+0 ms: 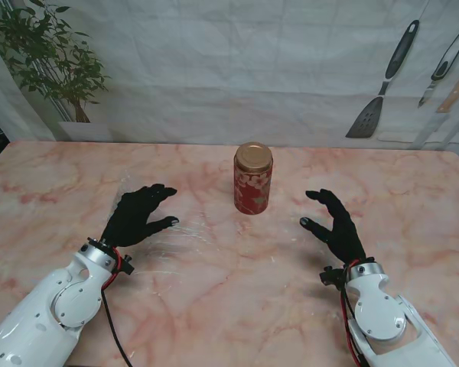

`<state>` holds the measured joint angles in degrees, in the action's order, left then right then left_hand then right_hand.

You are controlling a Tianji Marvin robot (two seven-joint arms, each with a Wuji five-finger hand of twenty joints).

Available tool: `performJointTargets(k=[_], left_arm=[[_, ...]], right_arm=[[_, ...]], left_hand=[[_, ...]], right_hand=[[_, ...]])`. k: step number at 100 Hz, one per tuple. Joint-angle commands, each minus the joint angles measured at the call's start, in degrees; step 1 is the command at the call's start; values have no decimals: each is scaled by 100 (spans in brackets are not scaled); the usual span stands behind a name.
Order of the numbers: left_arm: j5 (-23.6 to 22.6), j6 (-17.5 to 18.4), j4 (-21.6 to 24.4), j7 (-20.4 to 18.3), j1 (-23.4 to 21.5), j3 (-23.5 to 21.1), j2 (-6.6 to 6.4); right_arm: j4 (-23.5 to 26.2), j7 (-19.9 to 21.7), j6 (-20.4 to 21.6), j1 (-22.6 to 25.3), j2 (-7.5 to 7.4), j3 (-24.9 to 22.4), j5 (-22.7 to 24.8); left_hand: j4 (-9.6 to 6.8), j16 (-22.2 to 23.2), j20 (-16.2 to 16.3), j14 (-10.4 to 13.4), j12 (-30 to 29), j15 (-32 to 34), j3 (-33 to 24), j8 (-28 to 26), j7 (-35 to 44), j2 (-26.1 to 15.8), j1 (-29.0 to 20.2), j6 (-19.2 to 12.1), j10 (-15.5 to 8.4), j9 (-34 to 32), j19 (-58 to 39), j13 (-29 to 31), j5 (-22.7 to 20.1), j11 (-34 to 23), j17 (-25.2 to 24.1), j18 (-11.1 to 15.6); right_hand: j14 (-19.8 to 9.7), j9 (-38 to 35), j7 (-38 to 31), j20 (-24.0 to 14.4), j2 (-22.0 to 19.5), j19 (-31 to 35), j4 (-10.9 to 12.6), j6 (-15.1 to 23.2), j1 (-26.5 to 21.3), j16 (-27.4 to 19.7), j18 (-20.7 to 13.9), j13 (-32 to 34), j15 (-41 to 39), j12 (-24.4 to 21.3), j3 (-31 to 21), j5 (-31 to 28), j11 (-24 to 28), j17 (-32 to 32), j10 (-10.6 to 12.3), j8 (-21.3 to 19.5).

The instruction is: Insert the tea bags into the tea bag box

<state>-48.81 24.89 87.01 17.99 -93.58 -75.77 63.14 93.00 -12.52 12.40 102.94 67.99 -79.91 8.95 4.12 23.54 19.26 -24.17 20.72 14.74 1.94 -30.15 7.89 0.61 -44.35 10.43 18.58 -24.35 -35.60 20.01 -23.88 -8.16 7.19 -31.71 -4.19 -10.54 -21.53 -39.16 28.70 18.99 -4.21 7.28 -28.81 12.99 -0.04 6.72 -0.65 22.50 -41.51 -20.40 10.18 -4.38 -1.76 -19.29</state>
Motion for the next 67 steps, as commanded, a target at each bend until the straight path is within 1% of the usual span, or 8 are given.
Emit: performJointTargets(k=[1, 12, 20, 34, 67], left_arm=[[21, 3, -28, -23, -35, 37, 28], [51, -25, -72, 132, -94, 85, 56], [51, -30, -59, 163, -144, 95, 60], [30, -43, -19, 178, -211, 94, 59], [0, -37, 5, 215, -217, 124, 60]], right_arm=[[-17, 25, 70, 168, 26, 3, 21], [14, 63, 134, 296, 13, -7, 12], [-25, 6, 231, 338, 29, 41, -34], [-115, 25, 367, 359, 43, 107, -227], [-122, 68, 285, 362, 35, 102, -221]], left_hand=[[-137, -58, -72, 154, -116, -291, 29, 46, -42, -254, 103, -115, -197, 56, 237, -120, 166, 77, -78, -47], [-139, -58, -62, 161, -113, -290, 24, 52, -30, -241, 79, -105, -193, 63, 247, -130, 161, 66, -81, -59], [-139, -55, -53, 155, -112, -283, 24, 55, -22, -234, 67, -99, -186, 62, 248, -120, 153, 59, -74, -67], [-140, -53, -43, 146, -112, -276, 22, 61, -16, -224, 44, -99, -190, 62, 253, -113, 153, 49, -69, -69], [-139, -51, -26, 150, -115, -274, 23, 69, -6, -218, 7, -100, -198, 68, 264, -110, 152, 39, -58, -71]], right_hand=[[-292, 208, 73, 30, 234, -151, 62, 35, -85, -95, -360, -193, 119, -63, 46, 220, -142, 5, 191, 49], [-296, 202, 81, 15, 241, -133, 55, 38, -75, -112, -358, -189, 113, -53, 18, 248, -154, 0, 189, 57], [-293, 198, 83, 1, 248, -117, 50, 36, -75, -114, -353, -189, 106, -41, 2, 251, -149, -4, 186, 62], [-308, 202, 87, -21, 233, -94, 46, 30, -98, -120, -381, -189, 106, -37, -13, 271, -156, -4, 201, 69], [-321, 202, 61, -61, 217, -59, 41, 24, -101, -143, -412, -187, 108, -25, -5, 292, -189, -11, 213, 75]])
